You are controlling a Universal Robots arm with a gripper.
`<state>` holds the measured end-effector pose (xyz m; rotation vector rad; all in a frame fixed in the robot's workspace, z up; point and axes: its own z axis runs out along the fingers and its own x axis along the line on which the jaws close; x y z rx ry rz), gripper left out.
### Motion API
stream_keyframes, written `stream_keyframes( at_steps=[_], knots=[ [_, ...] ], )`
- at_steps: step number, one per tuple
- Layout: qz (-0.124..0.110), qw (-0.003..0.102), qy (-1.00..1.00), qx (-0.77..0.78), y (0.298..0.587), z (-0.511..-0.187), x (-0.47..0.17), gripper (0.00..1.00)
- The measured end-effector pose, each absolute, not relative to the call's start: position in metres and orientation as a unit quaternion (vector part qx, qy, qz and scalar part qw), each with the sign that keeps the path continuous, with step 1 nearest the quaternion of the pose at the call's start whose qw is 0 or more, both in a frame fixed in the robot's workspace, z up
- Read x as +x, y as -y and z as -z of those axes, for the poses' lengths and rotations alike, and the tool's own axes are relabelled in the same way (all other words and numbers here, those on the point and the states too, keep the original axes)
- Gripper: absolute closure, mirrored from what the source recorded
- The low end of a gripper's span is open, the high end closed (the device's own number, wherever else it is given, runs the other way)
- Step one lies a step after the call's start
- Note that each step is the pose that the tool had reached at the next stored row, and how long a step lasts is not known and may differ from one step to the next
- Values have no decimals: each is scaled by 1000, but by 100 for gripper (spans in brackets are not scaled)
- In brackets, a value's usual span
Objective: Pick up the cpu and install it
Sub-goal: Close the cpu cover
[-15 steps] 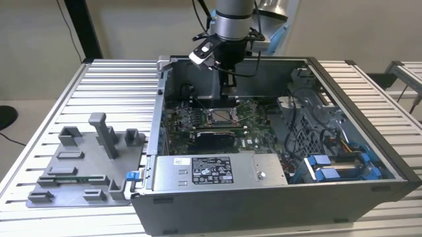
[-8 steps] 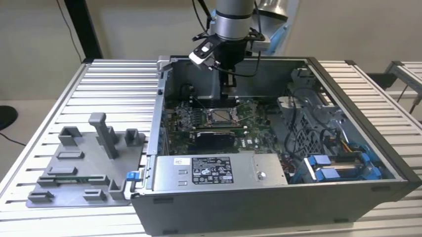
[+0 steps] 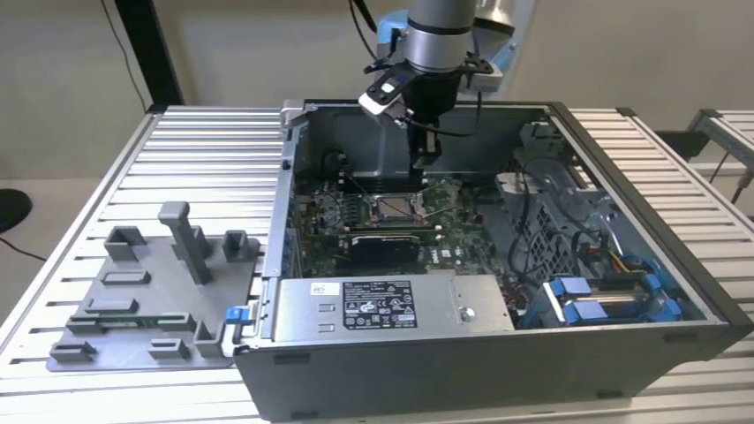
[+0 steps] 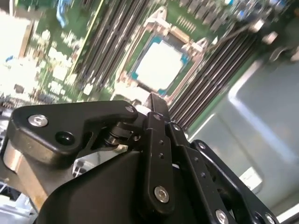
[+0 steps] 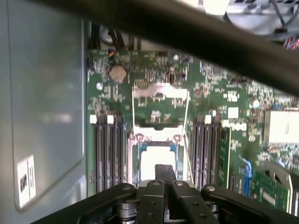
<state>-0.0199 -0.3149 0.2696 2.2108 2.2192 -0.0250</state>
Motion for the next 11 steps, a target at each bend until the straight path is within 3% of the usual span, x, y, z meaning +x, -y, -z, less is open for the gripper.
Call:
stream_keyframes(
  at_steps=[8,11],
  knots=[
    [10,4,-708,706,315,-268,16,100],
    [15,-1,-708,706,315,-268,30,100]
  ],
)
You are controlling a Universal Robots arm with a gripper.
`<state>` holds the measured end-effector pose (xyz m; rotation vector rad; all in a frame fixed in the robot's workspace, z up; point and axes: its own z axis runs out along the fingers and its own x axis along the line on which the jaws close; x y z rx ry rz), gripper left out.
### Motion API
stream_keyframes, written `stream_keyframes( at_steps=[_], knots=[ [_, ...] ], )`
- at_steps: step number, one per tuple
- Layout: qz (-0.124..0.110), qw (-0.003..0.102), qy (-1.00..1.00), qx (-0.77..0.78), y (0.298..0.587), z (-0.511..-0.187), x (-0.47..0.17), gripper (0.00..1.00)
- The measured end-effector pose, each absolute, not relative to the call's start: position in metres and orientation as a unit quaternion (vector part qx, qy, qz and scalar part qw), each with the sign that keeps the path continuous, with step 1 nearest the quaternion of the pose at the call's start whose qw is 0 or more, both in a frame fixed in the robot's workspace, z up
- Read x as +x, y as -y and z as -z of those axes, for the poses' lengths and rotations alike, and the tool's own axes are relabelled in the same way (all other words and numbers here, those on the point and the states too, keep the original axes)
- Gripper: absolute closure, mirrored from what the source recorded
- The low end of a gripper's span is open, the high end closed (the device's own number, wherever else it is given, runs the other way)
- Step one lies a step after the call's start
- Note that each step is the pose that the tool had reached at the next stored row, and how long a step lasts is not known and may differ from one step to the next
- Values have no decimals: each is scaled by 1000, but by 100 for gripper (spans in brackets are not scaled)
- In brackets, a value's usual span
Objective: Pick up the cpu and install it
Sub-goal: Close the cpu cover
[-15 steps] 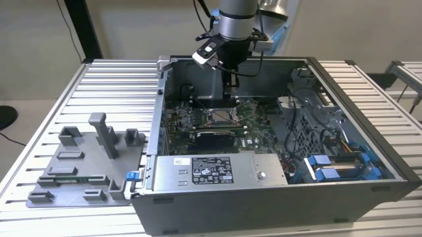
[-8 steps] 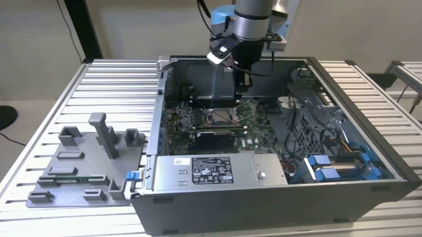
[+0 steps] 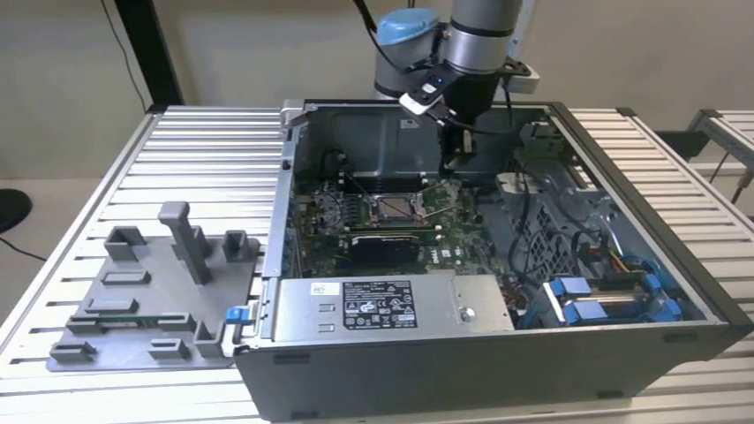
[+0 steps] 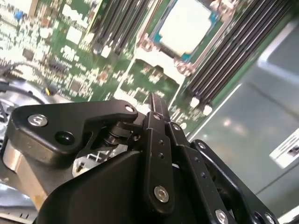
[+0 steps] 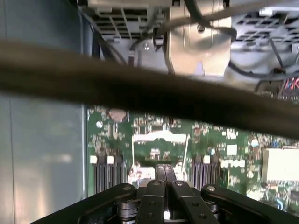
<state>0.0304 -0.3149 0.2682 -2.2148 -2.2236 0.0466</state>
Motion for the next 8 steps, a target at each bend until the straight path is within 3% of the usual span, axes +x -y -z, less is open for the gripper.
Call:
stream_keyframes(
  at_steps=[8],
  knots=[
    [-40,26,708,-705,315,-268,63,100]
  ],
)
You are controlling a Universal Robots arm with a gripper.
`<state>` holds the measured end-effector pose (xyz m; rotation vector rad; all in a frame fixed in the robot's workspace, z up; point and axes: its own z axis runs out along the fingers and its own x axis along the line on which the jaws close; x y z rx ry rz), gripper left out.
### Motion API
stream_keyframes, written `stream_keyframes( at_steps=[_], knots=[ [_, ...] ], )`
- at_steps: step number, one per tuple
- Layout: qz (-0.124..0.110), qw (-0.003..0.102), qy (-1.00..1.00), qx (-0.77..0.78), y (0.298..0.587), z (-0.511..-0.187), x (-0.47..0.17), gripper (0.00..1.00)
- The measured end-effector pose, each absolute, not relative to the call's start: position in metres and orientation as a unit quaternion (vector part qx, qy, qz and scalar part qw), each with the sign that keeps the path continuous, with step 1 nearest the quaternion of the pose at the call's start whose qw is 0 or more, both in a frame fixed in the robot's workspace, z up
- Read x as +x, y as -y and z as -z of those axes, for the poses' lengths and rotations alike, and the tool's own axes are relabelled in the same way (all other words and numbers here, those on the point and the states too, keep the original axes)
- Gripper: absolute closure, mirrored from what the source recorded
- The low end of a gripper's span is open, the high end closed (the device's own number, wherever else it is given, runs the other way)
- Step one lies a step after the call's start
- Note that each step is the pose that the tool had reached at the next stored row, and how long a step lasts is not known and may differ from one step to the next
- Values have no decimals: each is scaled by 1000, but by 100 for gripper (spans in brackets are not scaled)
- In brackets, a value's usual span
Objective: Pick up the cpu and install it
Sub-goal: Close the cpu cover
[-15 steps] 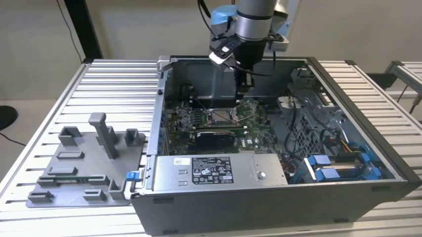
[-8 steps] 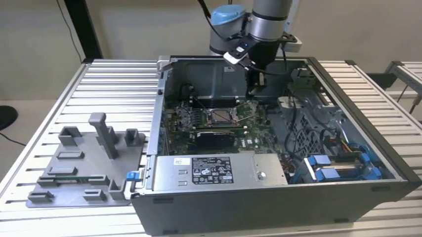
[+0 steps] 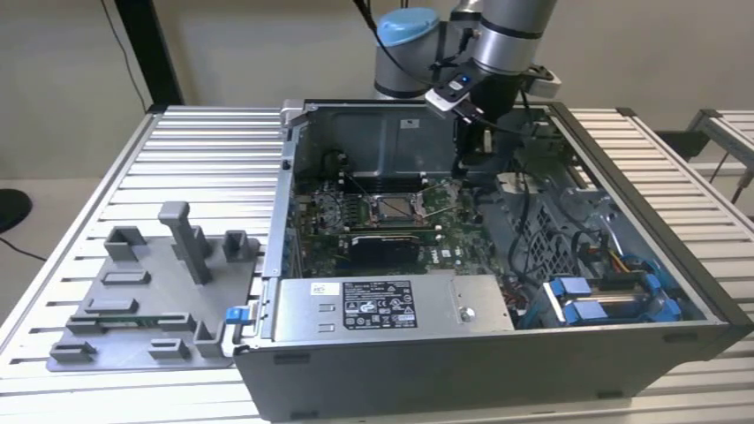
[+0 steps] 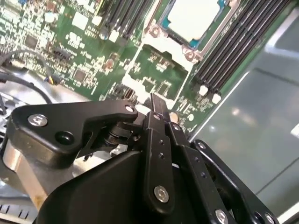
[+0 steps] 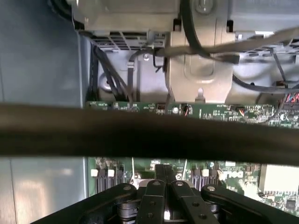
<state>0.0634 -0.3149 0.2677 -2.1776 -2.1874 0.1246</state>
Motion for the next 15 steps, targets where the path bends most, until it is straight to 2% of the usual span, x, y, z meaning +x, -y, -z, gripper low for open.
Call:
stream_keyframes(
  at_steps=[15],
  knots=[
    [-48,34,708,-704,315,-246,89,100]
  ],
)
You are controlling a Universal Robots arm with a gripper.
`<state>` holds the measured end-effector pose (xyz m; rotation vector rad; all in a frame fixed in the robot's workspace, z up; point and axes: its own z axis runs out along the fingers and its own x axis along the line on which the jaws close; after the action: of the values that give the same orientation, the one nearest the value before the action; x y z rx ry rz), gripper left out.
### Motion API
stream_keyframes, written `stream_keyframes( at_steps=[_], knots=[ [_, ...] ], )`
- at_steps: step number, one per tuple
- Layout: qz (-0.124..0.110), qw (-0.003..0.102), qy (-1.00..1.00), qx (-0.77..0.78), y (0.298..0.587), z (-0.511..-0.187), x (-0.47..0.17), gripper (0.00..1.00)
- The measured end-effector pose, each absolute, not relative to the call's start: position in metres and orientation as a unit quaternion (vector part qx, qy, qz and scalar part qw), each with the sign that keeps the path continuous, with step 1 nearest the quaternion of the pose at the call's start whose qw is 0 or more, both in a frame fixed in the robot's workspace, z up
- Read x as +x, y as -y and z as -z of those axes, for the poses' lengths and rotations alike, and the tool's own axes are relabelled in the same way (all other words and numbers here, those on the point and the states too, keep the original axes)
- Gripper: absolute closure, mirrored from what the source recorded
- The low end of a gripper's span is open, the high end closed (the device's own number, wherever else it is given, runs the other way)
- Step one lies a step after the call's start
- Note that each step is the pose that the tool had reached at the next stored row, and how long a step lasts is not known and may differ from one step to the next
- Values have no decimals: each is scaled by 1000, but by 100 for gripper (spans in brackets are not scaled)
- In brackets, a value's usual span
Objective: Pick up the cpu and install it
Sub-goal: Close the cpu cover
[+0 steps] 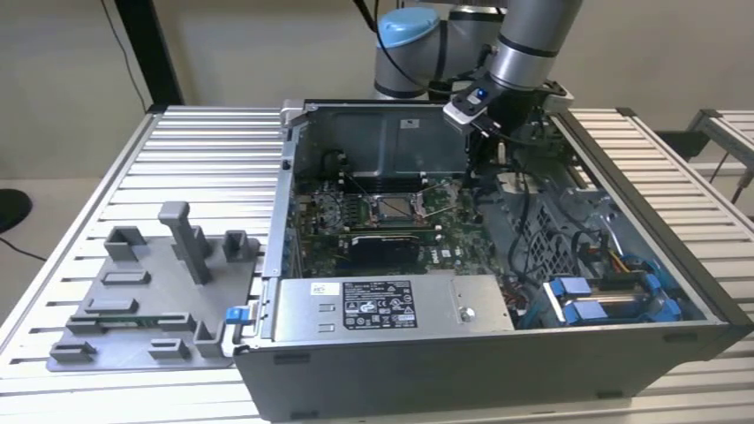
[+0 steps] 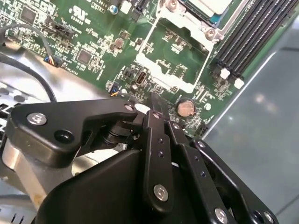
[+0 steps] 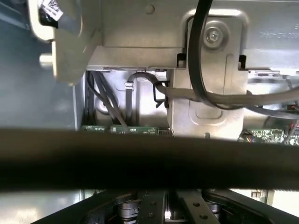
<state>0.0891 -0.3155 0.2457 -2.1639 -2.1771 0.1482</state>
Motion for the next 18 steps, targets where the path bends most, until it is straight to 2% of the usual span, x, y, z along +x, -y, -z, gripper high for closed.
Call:
stream_keyframes(
  at_steps=[13,18],
  knots=[
    [-63,48,708,-701,316,-232,92,100],
    [-63,49,708,-701,316,-231,93,100]
  ],
)
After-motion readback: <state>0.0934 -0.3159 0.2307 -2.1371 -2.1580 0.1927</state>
